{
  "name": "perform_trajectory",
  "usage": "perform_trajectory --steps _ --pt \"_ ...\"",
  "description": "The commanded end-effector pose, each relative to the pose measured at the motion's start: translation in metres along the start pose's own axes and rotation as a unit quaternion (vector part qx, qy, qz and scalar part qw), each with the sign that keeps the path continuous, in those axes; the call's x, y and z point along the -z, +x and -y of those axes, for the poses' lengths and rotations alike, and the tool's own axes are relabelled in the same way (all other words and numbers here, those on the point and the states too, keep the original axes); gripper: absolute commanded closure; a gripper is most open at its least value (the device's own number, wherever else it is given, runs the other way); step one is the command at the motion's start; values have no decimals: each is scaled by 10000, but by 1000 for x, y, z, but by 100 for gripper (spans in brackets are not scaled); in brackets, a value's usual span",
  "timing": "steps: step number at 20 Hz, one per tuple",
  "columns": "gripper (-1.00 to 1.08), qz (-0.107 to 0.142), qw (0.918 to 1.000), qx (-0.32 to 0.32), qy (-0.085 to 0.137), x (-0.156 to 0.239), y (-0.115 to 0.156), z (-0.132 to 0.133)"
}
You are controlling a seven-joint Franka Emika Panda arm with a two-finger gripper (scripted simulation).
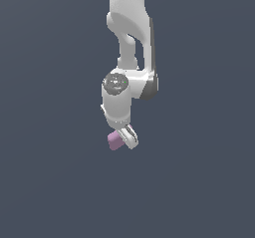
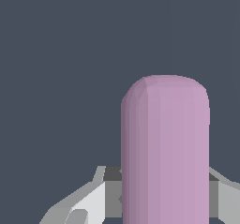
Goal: Pick up the object and move it to a goal position.
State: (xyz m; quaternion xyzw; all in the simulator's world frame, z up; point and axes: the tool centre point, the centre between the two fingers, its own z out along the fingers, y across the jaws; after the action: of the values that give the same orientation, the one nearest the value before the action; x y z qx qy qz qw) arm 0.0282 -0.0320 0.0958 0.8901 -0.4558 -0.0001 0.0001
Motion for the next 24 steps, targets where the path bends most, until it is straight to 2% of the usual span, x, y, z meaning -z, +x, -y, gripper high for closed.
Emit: perform_trajectory --steps 1,7,12,24 --pt "108 0 10000 2 0 0 0 0" --pt "108 0 10000 2 0 2 -1 -6" --pt "108 0 10000 2 0 8 -2 -23" --pt "108 6 10000 2 5 36 -5 -100"
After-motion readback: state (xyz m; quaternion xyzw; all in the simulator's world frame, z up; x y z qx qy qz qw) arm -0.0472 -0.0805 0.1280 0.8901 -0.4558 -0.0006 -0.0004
